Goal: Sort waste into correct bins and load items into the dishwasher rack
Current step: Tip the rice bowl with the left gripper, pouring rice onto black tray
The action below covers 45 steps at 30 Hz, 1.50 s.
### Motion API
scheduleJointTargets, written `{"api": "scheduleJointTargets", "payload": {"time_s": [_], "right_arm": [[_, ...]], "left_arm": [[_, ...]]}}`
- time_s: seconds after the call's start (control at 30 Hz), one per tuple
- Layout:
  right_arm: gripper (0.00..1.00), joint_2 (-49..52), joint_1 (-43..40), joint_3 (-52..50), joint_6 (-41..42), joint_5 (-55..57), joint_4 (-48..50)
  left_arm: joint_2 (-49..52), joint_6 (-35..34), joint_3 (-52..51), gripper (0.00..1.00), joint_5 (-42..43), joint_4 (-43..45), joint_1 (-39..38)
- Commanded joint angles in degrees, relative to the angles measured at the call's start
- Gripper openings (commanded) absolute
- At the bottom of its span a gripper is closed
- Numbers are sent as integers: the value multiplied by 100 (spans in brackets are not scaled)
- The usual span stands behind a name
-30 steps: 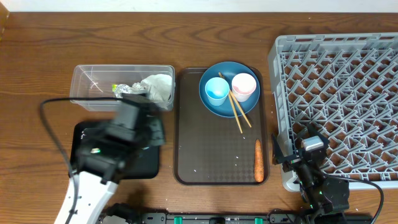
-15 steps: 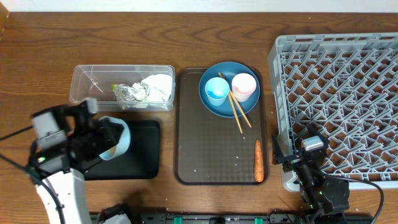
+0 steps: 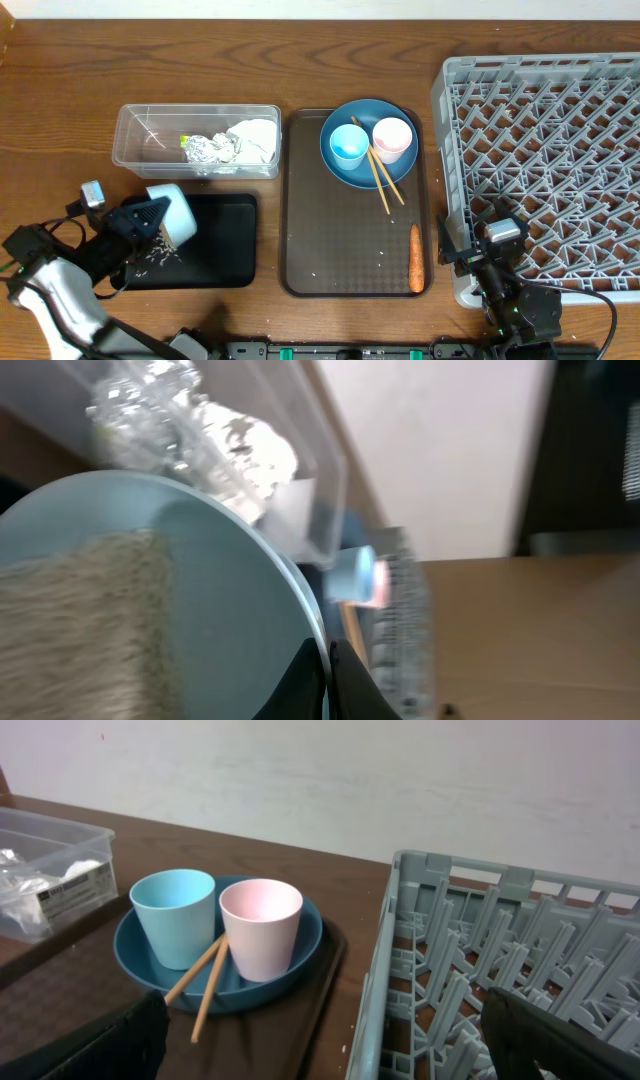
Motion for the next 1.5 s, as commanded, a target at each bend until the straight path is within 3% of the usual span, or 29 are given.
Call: {"api": "scheduleJointTargets", "payload": {"time_s": [0.0, 0.3, 0.87, 1.07, 1.2, 1.47], "right_arm": [[99, -9, -35, -9, 70, -9, -20], [99, -9, -35, -9, 70, -9, -20], [99, -9, -35, -9, 70, -9, -20], [99, -9, -35, -9, 70, -9, -20], [99, -9, -35, -9, 70, -9, -20], [99, -9, -35, -9, 70, -9, -20]], "left_arm": [[503, 402, -33, 6, 1165, 11, 72], [1370, 393, -33, 6, 1268, -24, 72], [1362, 330, -31, 6, 1270, -741, 50], [1110, 575, -31, 6, 1268, -1386, -505], [1019, 407, -4, 6, 1268, -769, -636], [988, 229, -4, 6, 1266, -828, -636]]}}
